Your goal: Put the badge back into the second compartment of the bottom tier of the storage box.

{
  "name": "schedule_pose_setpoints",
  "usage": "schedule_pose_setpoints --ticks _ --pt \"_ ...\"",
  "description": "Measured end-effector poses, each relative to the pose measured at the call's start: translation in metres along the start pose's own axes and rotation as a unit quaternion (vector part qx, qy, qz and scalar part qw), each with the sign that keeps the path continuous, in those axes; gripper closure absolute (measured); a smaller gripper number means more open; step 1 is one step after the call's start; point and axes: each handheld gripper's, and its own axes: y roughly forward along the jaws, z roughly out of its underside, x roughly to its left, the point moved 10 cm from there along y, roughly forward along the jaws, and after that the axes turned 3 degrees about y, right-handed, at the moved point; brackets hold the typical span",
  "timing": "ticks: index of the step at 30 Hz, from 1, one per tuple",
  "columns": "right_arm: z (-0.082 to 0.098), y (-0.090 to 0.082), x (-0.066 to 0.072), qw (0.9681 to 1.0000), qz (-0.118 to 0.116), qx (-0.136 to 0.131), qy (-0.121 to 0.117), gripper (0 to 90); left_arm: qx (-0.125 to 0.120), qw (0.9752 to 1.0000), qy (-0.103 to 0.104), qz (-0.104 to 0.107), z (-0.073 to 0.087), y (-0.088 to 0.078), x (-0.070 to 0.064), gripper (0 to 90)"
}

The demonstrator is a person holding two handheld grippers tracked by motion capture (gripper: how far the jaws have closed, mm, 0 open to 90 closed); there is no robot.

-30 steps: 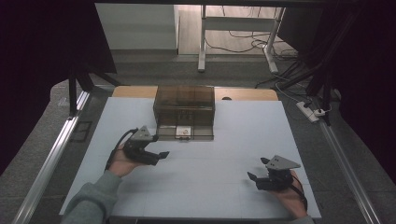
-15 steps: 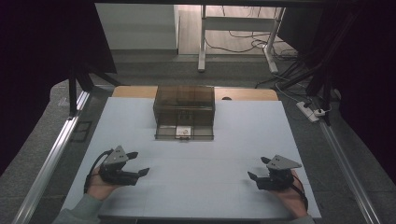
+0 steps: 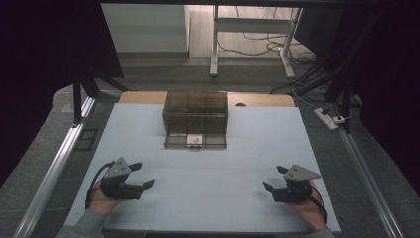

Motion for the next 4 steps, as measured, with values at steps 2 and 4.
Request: schedule_pose_setpoints --ticks 2,4 --pt "-0.0005 -0.0004 0.0003 1.0 -0.002 -0.002 0.0 21.6 -0.002 1.0 -0.002 -0.001 -0.0001 -0.0003 0.0007 21.7" --pt "-0.0008 -0.0009 0.0002 1.0 -0.001 -0.002 -0.001 21.6 -0.003 1.0 -0.004 -0.004 -0.0005 -0.0007 0.0018 21.5"
